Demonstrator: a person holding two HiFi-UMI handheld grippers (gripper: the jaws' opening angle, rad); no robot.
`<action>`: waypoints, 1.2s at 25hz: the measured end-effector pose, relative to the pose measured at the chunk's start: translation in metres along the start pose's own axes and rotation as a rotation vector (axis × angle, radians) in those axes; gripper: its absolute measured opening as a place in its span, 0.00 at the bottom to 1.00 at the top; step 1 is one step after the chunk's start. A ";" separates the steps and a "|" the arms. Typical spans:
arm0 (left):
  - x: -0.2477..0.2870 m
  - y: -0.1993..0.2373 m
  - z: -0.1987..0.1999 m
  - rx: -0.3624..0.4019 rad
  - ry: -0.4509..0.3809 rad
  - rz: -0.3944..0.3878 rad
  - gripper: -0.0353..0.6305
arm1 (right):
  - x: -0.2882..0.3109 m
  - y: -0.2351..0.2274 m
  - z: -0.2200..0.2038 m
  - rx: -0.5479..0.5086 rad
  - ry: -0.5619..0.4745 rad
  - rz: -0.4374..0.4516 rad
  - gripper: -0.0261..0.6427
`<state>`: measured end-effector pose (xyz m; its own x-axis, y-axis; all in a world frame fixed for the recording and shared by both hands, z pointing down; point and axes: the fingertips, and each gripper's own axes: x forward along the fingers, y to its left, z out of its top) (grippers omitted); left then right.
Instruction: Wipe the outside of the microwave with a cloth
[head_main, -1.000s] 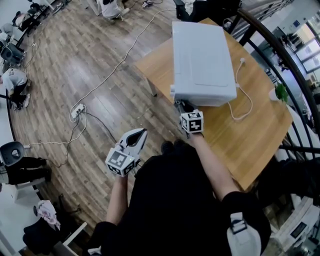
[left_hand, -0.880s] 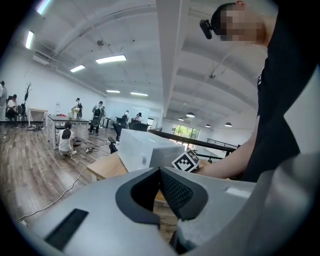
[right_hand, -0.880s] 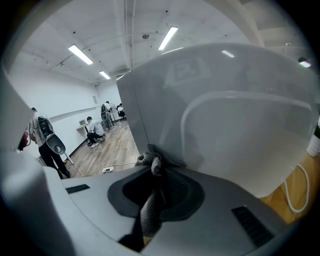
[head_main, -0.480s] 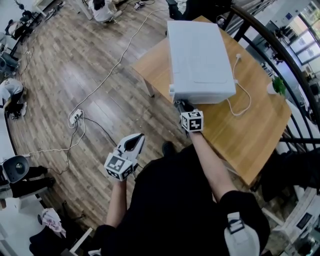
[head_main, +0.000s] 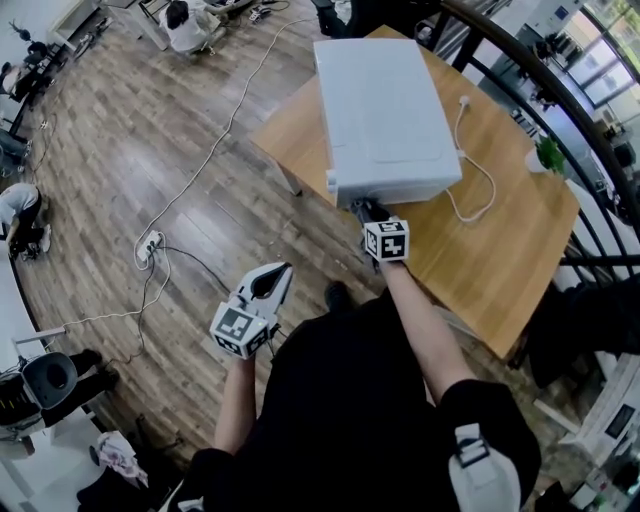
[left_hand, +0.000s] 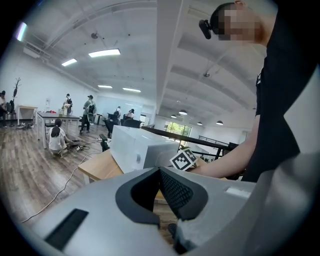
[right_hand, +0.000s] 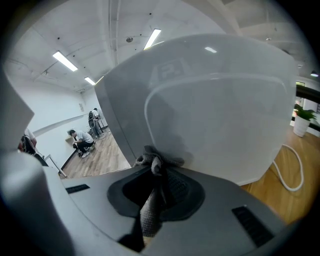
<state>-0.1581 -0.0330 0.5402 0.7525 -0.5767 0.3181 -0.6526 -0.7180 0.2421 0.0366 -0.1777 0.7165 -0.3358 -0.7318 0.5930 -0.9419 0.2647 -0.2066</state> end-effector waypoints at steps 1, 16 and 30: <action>0.003 0.000 0.000 0.002 -0.002 -0.007 0.05 | -0.001 -0.002 0.000 0.005 -0.002 -0.003 0.09; 0.033 -0.009 0.003 -0.001 0.011 -0.049 0.05 | -0.019 -0.051 -0.004 0.031 0.006 -0.072 0.10; 0.066 -0.021 0.008 0.008 0.015 -0.073 0.05 | -0.039 -0.109 -0.004 0.046 0.001 -0.127 0.10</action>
<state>-0.0944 -0.0593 0.5485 0.7966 -0.5169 0.3135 -0.5952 -0.7612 0.2574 0.1528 -0.1753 0.7188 -0.2136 -0.7573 0.6171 -0.9762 0.1410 -0.1649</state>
